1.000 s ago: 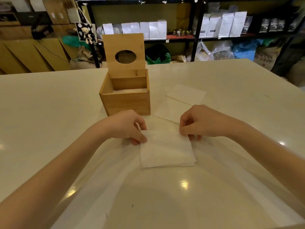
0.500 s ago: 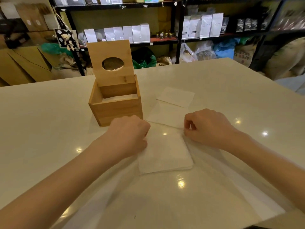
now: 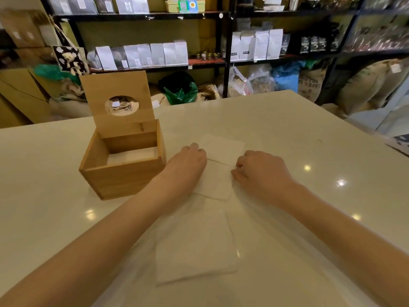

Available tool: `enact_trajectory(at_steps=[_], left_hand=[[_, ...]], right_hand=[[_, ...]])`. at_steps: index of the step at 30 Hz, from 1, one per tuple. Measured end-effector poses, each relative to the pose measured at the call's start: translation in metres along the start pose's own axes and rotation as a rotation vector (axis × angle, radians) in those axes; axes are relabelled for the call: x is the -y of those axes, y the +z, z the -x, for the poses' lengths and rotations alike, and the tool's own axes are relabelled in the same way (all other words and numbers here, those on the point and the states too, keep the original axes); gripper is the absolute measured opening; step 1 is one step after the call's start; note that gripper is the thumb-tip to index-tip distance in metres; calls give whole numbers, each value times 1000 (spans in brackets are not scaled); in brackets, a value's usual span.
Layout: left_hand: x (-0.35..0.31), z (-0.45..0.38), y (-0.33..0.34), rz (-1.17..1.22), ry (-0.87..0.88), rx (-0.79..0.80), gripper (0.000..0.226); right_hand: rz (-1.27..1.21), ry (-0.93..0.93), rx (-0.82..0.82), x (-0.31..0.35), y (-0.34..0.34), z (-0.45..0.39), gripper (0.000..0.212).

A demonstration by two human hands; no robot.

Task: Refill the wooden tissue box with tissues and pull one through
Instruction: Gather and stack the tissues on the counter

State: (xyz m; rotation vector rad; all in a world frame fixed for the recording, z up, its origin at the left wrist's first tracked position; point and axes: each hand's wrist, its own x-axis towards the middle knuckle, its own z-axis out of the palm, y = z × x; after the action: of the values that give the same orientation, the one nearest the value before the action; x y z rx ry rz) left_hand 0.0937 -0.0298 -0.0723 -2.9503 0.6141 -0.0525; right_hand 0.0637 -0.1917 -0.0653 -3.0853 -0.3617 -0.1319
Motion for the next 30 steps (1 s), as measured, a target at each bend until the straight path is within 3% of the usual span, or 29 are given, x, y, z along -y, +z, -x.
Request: enact_trajectory(at_steps=[6,13,20,30], left_hand=[[0,-10,8,-62,-59,77,26],[1,-3,3,-2,-58,-1,28],[-1,7,0,111,-48,-53,20],[-3,41,-27,254,-45,-194,11]], right_hand=[[-113,-3,-47,-8,10,-1,31],[-241,54,-82,-8,10,-3,23],[-259,16,-34,-6,7,-5,33],[-473,-100,-47,-13,2,-4,10]])
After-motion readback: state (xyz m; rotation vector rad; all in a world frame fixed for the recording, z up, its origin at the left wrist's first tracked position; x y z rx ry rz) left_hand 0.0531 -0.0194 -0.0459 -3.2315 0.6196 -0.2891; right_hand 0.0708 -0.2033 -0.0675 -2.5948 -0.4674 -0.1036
